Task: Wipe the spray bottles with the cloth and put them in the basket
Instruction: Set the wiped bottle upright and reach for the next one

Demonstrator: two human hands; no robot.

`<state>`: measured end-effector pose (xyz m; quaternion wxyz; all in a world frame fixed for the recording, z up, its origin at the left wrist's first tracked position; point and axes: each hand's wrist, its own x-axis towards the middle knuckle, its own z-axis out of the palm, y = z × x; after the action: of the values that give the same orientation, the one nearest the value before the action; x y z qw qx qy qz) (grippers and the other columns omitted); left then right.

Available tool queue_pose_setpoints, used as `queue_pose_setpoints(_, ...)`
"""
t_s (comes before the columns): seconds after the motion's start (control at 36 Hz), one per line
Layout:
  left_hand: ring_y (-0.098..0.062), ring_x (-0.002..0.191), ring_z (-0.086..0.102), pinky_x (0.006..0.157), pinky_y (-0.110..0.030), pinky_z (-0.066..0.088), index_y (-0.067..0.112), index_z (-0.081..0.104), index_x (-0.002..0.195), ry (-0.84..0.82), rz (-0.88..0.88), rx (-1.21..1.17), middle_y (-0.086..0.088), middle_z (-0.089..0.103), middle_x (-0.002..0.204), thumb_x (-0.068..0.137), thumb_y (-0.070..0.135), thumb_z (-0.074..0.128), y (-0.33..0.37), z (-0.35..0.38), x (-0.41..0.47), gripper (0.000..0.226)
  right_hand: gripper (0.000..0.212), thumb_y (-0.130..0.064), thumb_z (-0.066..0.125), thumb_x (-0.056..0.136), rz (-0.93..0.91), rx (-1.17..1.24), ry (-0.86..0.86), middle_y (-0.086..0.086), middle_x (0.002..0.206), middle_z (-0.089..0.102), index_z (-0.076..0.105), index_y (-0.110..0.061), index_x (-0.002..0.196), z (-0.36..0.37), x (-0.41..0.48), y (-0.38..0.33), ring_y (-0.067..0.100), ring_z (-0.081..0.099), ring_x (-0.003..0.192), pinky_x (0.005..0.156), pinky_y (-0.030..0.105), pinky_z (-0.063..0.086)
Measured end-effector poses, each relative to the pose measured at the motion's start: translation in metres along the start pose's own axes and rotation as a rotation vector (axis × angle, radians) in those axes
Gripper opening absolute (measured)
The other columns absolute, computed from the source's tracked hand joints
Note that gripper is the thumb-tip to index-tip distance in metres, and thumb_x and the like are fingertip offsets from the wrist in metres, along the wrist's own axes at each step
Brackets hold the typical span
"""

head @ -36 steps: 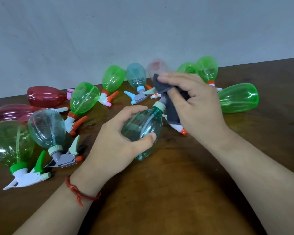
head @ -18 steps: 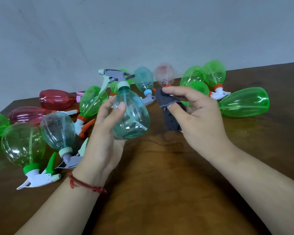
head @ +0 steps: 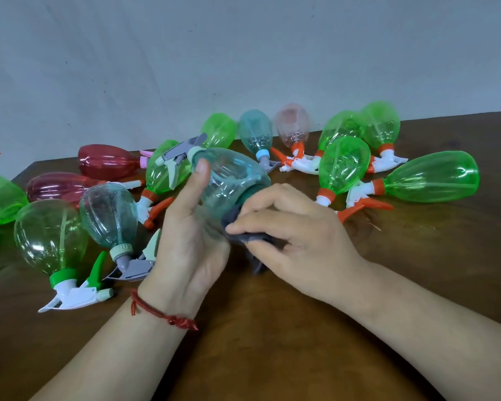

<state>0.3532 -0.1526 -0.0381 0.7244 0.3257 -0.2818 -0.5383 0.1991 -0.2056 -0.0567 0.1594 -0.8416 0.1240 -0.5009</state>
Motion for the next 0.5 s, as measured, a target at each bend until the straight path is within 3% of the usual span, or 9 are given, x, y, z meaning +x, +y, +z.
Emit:
queue_pose_setpoints(0.11, -0.031, 0.119, 0.067, 0.096, -0.04, 0.058, 0.002, 0.053, 0.143, -0.073, 0.047, 0.016, -0.02, 0.067, 0.131, 0.115, 0.037, 0.042, 0.0, 0.004, -0.001, 0.047, 0.023, 0.01, 0.08, 0.085, 0.024, -0.042, 0.191, 0.005, 0.103, 0.07, 0.083, -0.008, 0.1, -0.008, 0.007, 0.002, 0.022, 0.07, 0.1, 0.089, 0.037, 0.056)
queue_pose_setpoints(0.17, -0.033, 0.122, 0.065, 0.102, -0.045, 0.054, 0.003, 0.053, 0.141, -0.078, 0.07, 0.037, -0.021, 0.065, 0.134, 0.115, 0.035, 0.04, 0.001, 0.003, -0.001, 0.043, 0.024, 0.011, 0.08, 0.084, 0.052, -0.051, 0.22, 0.005, 0.103, 0.069, 0.083, -0.008, 0.098, -0.011, 0.007, 0.005, 0.024, 0.07, 0.099, 0.086, 0.038, 0.056)
queue_pose_setpoints(0.28, -0.039, 0.127, 0.061, 0.111, -0.052, 0.049, 0.005, 0.058, 0.138, -0.04, 0.096, 0.058, -0.023, 0.062, 0.136, 0.115, 0.034, 0.042, 0.003, 0.001, -0.001, 0.041, 0.027, 0.011, 0.078, 0.081, 0.171, -0.019, 0.149, 0.0, 0.104, 0.065, 0.081, -0.011, 0.097, -0.01, 0.002, 0.011, 0.013, 0.066, 0.103, 0.088, 0.025, 0.054)
queue_pose_setpoints(0.42, -0.037, 0.127, 0.061, 0.107, -0.049, 0.053, 0.004, 0.057, 0.139, -0.02, 0.144, 0.061, -0.022, 0.06, 0.136, 0.114, 0.032, 0.044, 0.008, 0.001, 0.0, 0.04, 0.03, 0.013, 0.074, 0.082, 0.306, 0.204, -0.045, -0.006, 0.105, 0.062, 0.079, -0.012, 0.097, -0.009, -0.002, 0.016, 0.021, 0.068, 0.1, 0.083, 0.043, 0.061)
queue_pose_setpoints(0.5, -0.049, 0.137, 0.056, 0.119, -0.062, 0.044, -0.006, 0.052, 0.141, 0.002, 0.19, 0.152, -0.036, 0.053, 0.146, 0.109, 0.027, 0.055, 0.009, -0.005, 0.003, 0.046, 0.033, 0.015, 0.071, 0.083, 0.329, 0.239, -0.031, -0.003, 0.11, 0.062, 0.076, -0.012, 0.1, -0.014, -0.001, 0.02, 0.023, 0.069, 0.104, 0.088, 0.045, 0.062)
